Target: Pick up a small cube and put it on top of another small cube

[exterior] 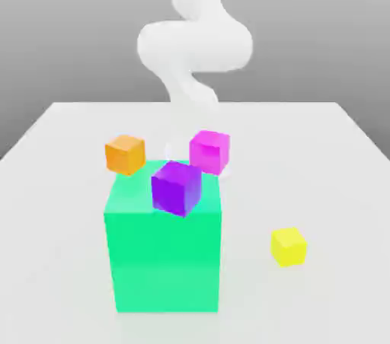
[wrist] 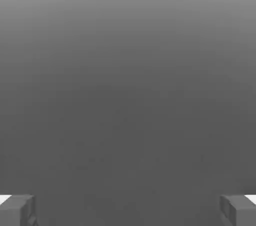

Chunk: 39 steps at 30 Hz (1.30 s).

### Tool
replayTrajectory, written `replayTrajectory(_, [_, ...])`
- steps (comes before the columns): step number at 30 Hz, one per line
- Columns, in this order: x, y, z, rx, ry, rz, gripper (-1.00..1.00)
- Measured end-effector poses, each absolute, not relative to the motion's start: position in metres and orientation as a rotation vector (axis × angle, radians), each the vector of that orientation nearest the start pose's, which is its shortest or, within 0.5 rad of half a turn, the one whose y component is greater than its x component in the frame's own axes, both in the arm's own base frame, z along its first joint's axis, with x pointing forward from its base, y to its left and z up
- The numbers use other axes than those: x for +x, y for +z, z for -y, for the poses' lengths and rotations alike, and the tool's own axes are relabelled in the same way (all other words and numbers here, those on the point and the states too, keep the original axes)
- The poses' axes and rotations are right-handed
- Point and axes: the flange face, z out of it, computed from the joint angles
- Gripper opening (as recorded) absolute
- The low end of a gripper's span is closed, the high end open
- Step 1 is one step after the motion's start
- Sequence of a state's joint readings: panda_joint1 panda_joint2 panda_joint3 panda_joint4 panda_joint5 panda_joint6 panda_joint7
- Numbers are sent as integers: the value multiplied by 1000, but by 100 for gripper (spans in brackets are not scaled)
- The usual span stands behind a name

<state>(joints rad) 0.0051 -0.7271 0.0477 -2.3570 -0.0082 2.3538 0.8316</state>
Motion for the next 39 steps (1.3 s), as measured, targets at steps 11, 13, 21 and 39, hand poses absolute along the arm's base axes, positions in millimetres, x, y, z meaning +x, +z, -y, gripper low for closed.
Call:
replayTrajectory(11, [413, 387, -130, -2846, -486, -958, 0])
replayTrajectory(13, [397, 336, -145, -2898, -381, -935, 0])
replayTrajectory(21, [306, 190, -184, -3024, -11, -826, 0])
replayTrajectory(39, [304, 129, -180, -3024, -1, -840, -100])
